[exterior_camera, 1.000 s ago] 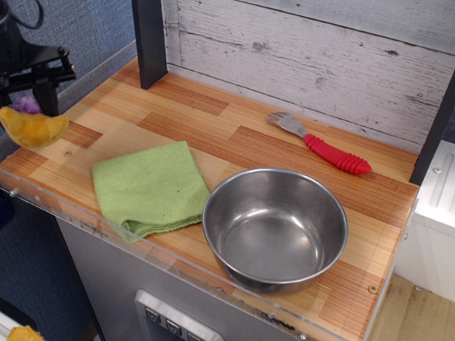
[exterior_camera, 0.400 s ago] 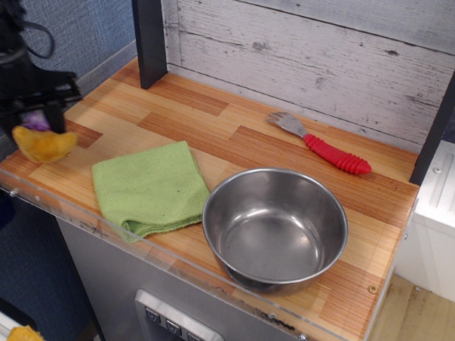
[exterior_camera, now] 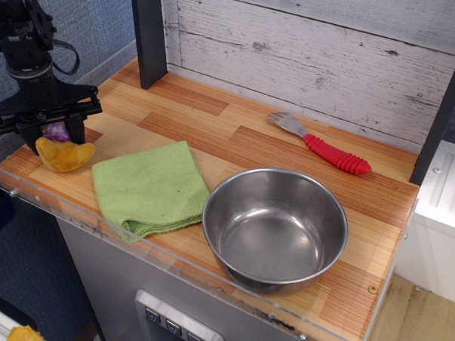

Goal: Move the beef out of the steel pan

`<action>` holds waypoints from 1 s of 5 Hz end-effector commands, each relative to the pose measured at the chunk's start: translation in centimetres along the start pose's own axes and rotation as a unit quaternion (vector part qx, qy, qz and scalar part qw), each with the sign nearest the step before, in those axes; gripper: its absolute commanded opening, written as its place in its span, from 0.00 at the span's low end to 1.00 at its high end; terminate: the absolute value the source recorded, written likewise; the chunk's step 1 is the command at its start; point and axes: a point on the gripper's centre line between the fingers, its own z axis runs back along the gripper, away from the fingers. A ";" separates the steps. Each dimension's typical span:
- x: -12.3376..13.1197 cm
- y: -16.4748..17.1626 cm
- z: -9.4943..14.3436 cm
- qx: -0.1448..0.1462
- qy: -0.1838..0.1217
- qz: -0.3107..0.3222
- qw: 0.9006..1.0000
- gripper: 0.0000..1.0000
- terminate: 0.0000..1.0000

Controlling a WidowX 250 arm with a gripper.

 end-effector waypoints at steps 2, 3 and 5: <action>-0.7 0.9 1.8 0.000 -0.014 0.049 0.999 1.00 0.00; -0.5 0.8 3.0 -0.019 -0.021 0.055 0.998 1.00 0.00; -0.1 0.2 8.3 -0.070 -0.049 0.061 0.994 1.00 0.00</action>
